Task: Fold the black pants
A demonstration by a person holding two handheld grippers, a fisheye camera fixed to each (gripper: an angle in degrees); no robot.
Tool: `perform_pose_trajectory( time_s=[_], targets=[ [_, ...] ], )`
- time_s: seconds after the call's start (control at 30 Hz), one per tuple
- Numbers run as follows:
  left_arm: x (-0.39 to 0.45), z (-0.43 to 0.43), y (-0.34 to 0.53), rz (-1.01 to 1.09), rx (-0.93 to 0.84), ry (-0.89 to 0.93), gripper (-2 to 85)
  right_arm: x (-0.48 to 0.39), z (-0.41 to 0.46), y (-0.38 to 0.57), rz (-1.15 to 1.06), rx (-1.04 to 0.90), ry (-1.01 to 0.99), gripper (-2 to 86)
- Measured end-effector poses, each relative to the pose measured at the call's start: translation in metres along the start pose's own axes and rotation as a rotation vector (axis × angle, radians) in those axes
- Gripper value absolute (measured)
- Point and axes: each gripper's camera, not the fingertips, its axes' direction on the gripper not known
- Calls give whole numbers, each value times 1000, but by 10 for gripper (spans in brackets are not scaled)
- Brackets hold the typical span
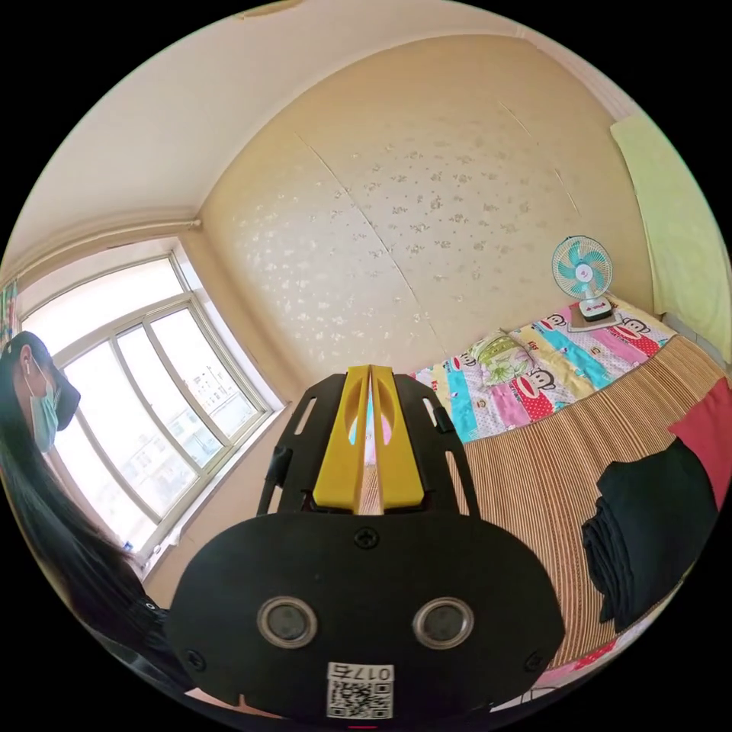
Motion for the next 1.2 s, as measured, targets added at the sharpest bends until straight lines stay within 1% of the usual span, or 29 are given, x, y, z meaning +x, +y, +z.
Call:
perform_pose_trajectory(
  time_s=[0.03,0.07,0.1,0.13,0.17,0.23,0.33,0.4,0.43,0.47,0.53,0.57,0.6,0.63,0.73,0.8,0.87,0.9,0.93,0.97,1.0,1.03,1.07,1.1,1.13,1.17,1.2],
  targets=[
    [-7,-28,-2,-88,128,-57,11,3,2,2,-7,-21,-3,3],
    [-22,-60,0,-220,261,-126,29,6,2,5,-12,-39,-2,3],
    [-31,-76,2,-301,327,-157,45,8,2,7,-15,-46,0,3],
    [-50,-107,7,-457,454,-210,75,13,1,10,-18,-54,4,3],
    [-67,-134,8,-568,562,-250,105,19,-1,12,-14,-57,4,3],
    [-92,-166,-7,-680,645,-295,127,29,-3,16,-2,-61,-5,3],
    [-134,-196,-66,-822,652,-369,161,45,-3,19,28,-84,-26,4],
    [-160,-207,-99,-974,652,-443,174,52,-2,19,36,-108,-38,4],
    [-178,-212,-111,-1106,671,-483,175,56,-2,19,34,-126,-41,4],
    [-196,-211,-116,-1225,694,-465,169,59,-2,18,28,-148,-39,4],
    [-214,-207,-123,-1346,760,-377,144,63,-2,15,15,-188,-34,4],
    [-219,-207,-130,-1424,769,-355,116,66,-3,12,0,-221,-28,4],
    [-222,-207,-135,-1462,756,-350,101,68,-3,11,-10,-239,-22,4],
    [-227,-209,-146,-1498,696,-362,82,71,-4,9,-29,-274,-2,4],
    [-239,-215,-179,-1376,510,-418,43,86,-3,7,-50,-336,52,4],
    [-240,-215,-191,-1269,444,-418,17,99,-2,5,-23,-339,38,4],
    [-234,-201,-196,-1058,412,-303,-4,115,1,1,18,-327,-35,4],
    [-232,-193,-196,-1007,398,-243,-6,118,2,0,23,-326,-52,4],
    [-223,-173,-197,-869,395,-78,-7,124,4,-2,26,-330,-79,4],
    [-203,-157,-197,-706,445,61,-8,129,6,-5,24,-339,-91,4],
    [-189,-151,-196,-634,478,92,-8,132,6,-7,23,-344,-92,4],
    [-158,-144,-193,-517,532,89,-8,136,6,-11,18,-351,-95,4],
    [-133,-141,-188,-466,567,36,-7,141,4,-18,10,-351,-102,4],
    [-123,-141,-183,-474,591,-4,-6,143,3,-22,7,-349,-107,4],
    [-111,-145,-173,-529,662,-77,-4,149,-1,-29,3,-342,-121,4],
    [-109,-152,-165,-593,745,-114,3,155,-6,-37,2,-339,-139,4],
    [-111,-156,-163,-623,776,-124,6,159,-8,-41,4,-341,-146,4]
  ],
)
